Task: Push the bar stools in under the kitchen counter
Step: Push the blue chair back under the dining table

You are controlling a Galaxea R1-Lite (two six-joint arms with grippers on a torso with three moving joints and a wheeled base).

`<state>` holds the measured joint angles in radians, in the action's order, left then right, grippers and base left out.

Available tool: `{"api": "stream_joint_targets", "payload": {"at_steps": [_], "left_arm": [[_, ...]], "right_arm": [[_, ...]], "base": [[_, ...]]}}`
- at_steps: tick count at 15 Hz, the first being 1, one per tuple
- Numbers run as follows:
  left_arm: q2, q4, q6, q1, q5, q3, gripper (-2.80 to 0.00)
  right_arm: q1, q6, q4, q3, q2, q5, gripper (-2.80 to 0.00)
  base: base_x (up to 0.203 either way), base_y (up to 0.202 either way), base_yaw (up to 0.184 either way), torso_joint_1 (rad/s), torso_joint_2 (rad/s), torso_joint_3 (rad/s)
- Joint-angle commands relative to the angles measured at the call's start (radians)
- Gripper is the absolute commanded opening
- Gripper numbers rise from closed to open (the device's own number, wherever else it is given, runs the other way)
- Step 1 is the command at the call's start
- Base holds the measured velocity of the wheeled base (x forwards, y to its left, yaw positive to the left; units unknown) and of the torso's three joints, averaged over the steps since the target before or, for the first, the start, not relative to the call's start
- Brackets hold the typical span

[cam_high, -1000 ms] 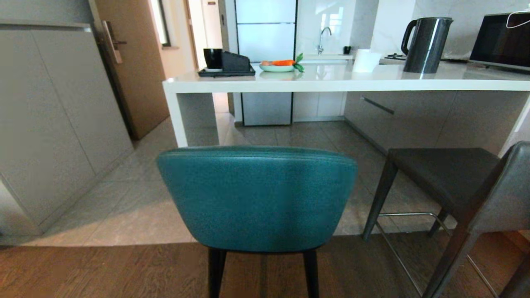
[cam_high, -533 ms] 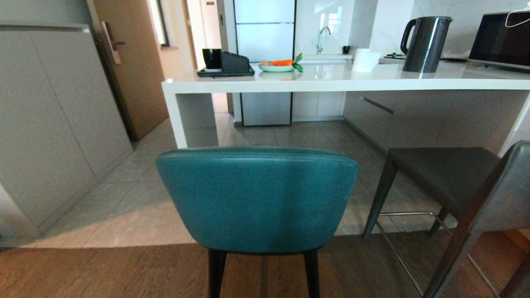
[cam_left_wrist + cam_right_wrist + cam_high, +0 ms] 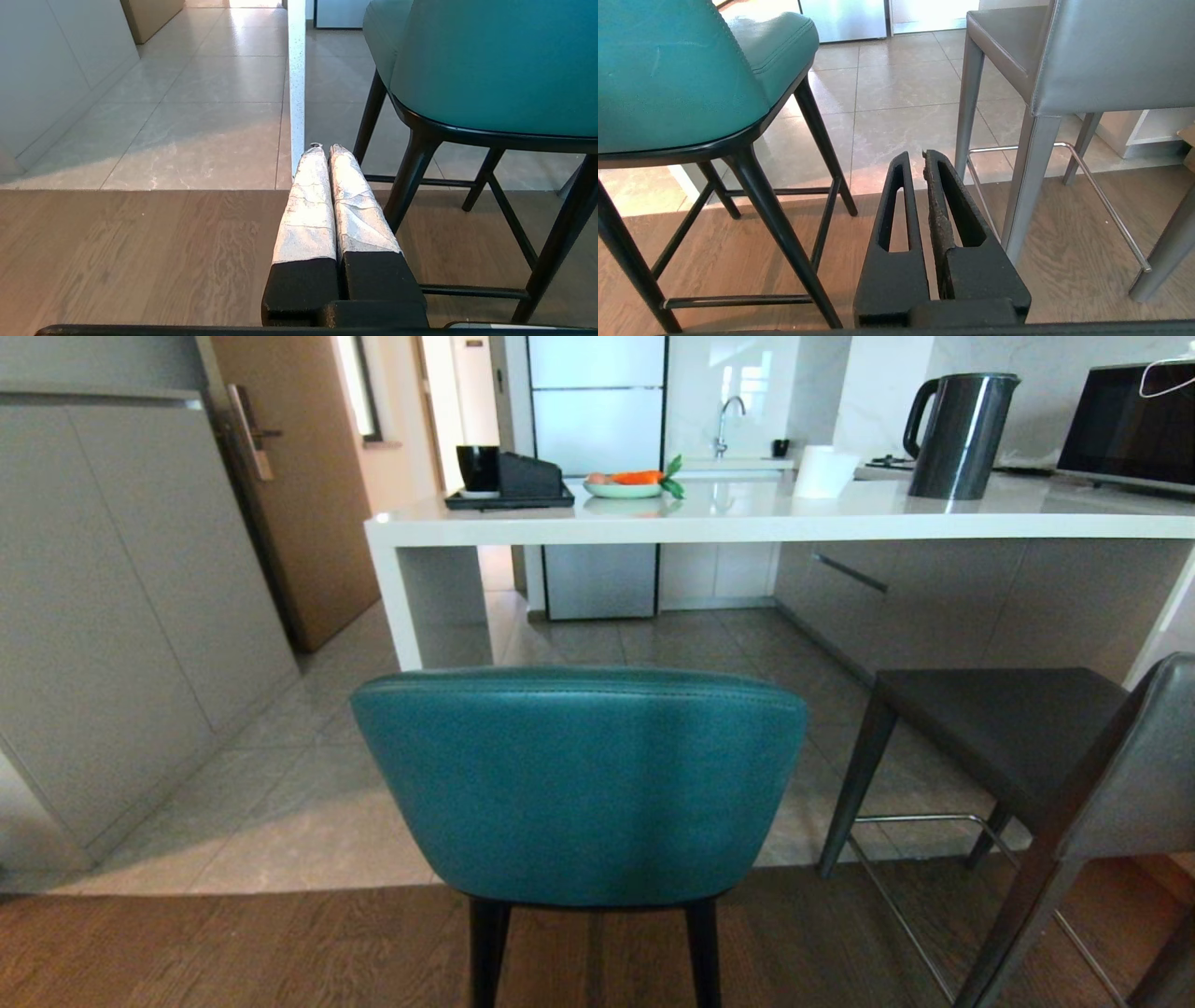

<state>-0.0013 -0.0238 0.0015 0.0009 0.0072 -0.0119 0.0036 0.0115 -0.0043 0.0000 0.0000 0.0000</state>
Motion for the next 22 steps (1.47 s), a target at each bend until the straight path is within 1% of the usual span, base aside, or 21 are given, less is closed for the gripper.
{"api": "stream_joint_targets", "payload": {"at_steps": [1, 13, 15, 17, 19, 20, 21, 22], "left_arm": [[0.001, -0.001, 0.0, 0.001, 0.0, 0.0, -2.8], [0.001, -0.001, 0.003, 0.001, 0.0, 0.0, -2.8], [0.001, -0.009, 0.0, 0.002, 0.0, -0.003, -2.8], [0.001, -0.042, 0.0, 0.001, 0.0, -0.012, -2.8], [0.001, -0.059, 0.003, 0.002, 0.003, -0.024, -2.8], [0.013, -0.061, 0.001, 0.003, 0.005, -0.057, -2.8], [0.053, -0.062, -0.006, 0.002, 0.005, -0.091, -2.8], [0.13, -0.056, -0.029, -0.002, 0.005, -0.133, -2.8]], "right_arm": [[0.0, 0.0, -0.002, 0.003, 0.002, 0.0, -2.8], [0.001, -0.003, -0.002, 0.003, 0.002, 0.0, -2.8], [0.0, -0.001, -0.002, 0.003, 0.002, 0.0, -2.8], [-0.001, -0.002, 0.009, -0.003, 0.0, -0.005, -2.8], [-0.001, 0.003, 0.025, -0.063, 0.029, -0.005, -2.8], [0.0, 0.005, 0.031, -0.106, 0.066, -0.003, -2.8], [0.0, 0.006, 0.033, -0.143, 0.107, 0.0, -2.8], [0.001, 0.007, 0.031, -0.174, 0.164, 0.002, -2.8]], "base": [[0.0, 0.0, 0.0, 0.0, 0.0, 0.0], [0.0, 0.0, 0.0, 0.0, 0.0, 0.0], [0.0, 0.0, 0.0, 0.0, 0.0, 0.0], [0.0, 0.0, 0.0, 0.0, 0.0, 0.0], [0.0, 0.0, 0.0, 0.0, 0.0, 0.0], [0.0, 0.0, 0.0, 0.0, 0.0, 0.0], [0.0, 0.0, 0.0, 0.0, 0.0, 0.0], [0.0, 0.0, 0.0, 0.0, 0.0, 0.0]]}}
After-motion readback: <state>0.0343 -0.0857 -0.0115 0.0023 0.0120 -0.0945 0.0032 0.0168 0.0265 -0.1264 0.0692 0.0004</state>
